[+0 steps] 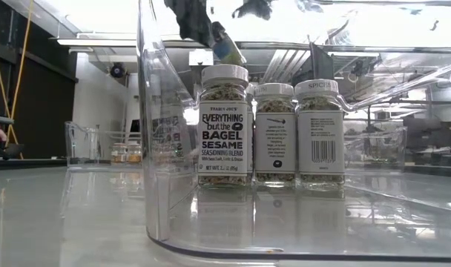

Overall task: Sort spices by type
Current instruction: Put the top black seasoning bottle into the top right transparent bin

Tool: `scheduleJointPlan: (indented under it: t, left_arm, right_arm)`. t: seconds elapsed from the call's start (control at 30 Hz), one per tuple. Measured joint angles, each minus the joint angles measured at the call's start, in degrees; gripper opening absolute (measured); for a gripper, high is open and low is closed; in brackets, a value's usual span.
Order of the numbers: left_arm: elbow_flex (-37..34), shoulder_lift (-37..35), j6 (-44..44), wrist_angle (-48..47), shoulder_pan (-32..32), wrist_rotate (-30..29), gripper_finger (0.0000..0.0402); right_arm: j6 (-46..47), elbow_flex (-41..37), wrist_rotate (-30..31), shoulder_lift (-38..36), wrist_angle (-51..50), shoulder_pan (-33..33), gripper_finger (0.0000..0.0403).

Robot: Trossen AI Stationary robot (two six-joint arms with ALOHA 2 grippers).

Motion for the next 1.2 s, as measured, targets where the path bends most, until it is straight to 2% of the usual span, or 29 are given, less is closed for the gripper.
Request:
scheduleJointPlan:
  t: [0.13,0.33,0.5,0.67,0.8,0.87,1.0,1.1,1.2]
  left_arm:
    - [-0.01,0.00,3.40,1.77,-0.36,0.50,0.0158]
    - [-0.05,0.03,8.93,3.60,-1.93,0.85,0.0158]
    - [-0.03,0.02,9.41,3.98,-2.78,0.88,0.0158]
    - [-0.03,0.02,9.03,5.34,-2.82,0.78,0.0158]
    - [-0.03,-0.09,9.81,1.81,-2.22,-4.72,0.0158]
    - [-0.03,-0.71,9.13,-0.21,-1.06,-5.31,0.0158]
    - [1.99,-2.21,3.98,-3.35,1.04,-1.94,0.0158]
    - [4.92,-2.34,1.84,-4.90,1.82,2.19,0.0158]
    - [6.57,-2.36,1.87,-6.07,1.86,2.84,0.0158]
  right_arm:
    - [-0.11,-0.02,-2.67,0.86,1.18,0.02,0.0334]
    - [-0.86,-0.02,-2.22,2.85,0.82,0.07,0.0293]
    - [-3.46,-0.02,0.41,3.21,0.79,0.07,0.0275]
    - [-5.27,-0.02,0.54,3.21,0.82,0.04,0.0263]
    - [-5.27,-0.04,0.56,2.56,-1.90,-0.09,0.0252]
    - [-5.27,-0.04,0.56,1.81,-4.00,-0.27,0.0250]
    - [-5.44,-0.04,0.56,1.95,-9.30,-0.35,0.0250]
    - [-7.11,-0.06,0.80,3.08,-9.12,-0.35,0.0250]
    - [-8.05,-0.07,3.80,3.60,-6.48,-0.32,0.0250]
